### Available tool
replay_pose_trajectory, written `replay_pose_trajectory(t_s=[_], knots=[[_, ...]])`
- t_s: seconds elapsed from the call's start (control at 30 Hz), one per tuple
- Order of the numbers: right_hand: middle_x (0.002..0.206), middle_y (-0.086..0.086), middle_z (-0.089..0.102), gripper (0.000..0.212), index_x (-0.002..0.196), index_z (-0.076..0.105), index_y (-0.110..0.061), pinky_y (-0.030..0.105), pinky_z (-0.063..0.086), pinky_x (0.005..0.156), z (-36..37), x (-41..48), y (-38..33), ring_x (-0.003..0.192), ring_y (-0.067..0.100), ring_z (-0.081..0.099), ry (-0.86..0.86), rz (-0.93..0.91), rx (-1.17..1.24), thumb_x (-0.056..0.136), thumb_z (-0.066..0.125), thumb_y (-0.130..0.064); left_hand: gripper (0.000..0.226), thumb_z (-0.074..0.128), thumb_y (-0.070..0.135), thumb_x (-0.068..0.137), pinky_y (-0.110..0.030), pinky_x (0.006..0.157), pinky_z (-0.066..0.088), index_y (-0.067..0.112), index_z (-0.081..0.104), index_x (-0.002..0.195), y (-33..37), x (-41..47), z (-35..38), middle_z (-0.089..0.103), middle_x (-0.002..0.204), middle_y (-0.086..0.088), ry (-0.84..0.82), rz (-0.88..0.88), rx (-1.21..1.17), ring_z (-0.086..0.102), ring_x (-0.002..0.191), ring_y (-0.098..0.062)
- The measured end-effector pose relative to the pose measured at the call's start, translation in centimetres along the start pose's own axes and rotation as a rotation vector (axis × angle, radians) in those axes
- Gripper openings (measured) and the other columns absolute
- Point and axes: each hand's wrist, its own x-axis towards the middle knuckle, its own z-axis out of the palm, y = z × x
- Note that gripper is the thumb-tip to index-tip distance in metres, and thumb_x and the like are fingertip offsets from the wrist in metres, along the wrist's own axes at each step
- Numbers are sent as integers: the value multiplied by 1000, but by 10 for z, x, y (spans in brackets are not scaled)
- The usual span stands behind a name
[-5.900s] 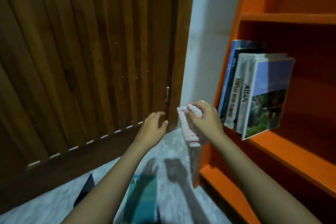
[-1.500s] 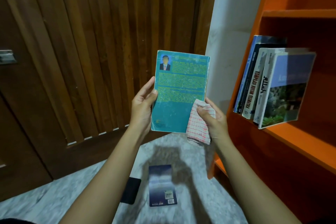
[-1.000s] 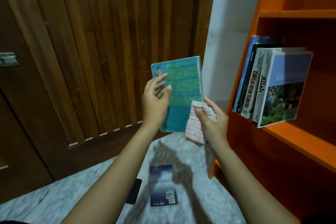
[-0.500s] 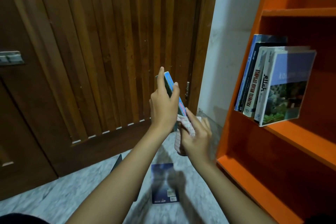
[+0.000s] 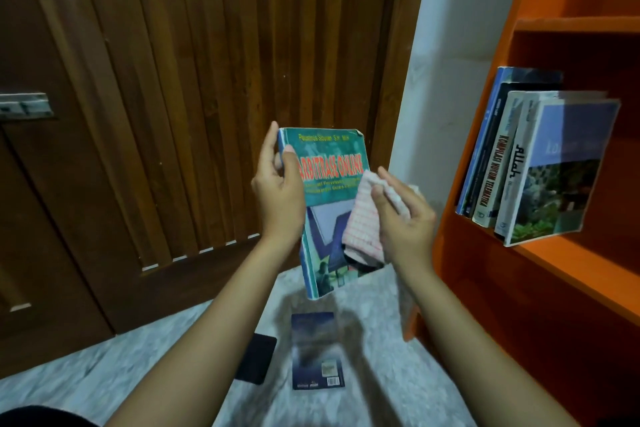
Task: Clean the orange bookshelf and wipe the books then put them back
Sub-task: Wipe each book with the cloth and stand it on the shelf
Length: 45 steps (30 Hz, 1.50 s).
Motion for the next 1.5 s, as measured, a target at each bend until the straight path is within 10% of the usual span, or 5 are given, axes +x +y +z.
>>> replay_pose_trajectory(t_s=[0.27,0.63,0.8,0.97,1.5], knots=[[85,0,58,20,103,71,-24,29,47,59,31,46,-35,74,13,54,-73,-315,-192,83,68,-23,39,42,4,98,-17,74,53,8,43,136,11,-13,11,57,129,-8,-97,-68,-108,63,95,-5],[85,-4,56,24,105,71,-19,21,45,58,22,9,-10,73,3,52,-61,-350,-175,82,67,-25,38,41,4,98,-17,64,53,7,43,136,8,-10,20,68,93,17,-77,-62,-104,65,78,-3],[91,3,64,18,101,72,-28,43,53,68,-6,22,20,78,16,60,194,126,-262,84,68,-22,38,41,7,98,-17,71,55,10,42,136,7,-7,15,57,127,-11,-18,-101,-133,65,97,-15],[85,3,59,23,101,72,-13,21,49,66,16,-26,8,77,5,57,15,-237,-70,79,71,-9,37,41,8,99,-17,71,54,10,43,135,3,-4,27,61,107,15,10,-70,-104,66,88,1],[102,0,62,27,104,65,-33,17,45,79,-5,-42,40,91,1,57,-91,129,-89,85,67,-14,37,42,12,99,-16,65,54,12,42,136,2,8,10,69,82,24,158,-99,-142,67,78,3]])
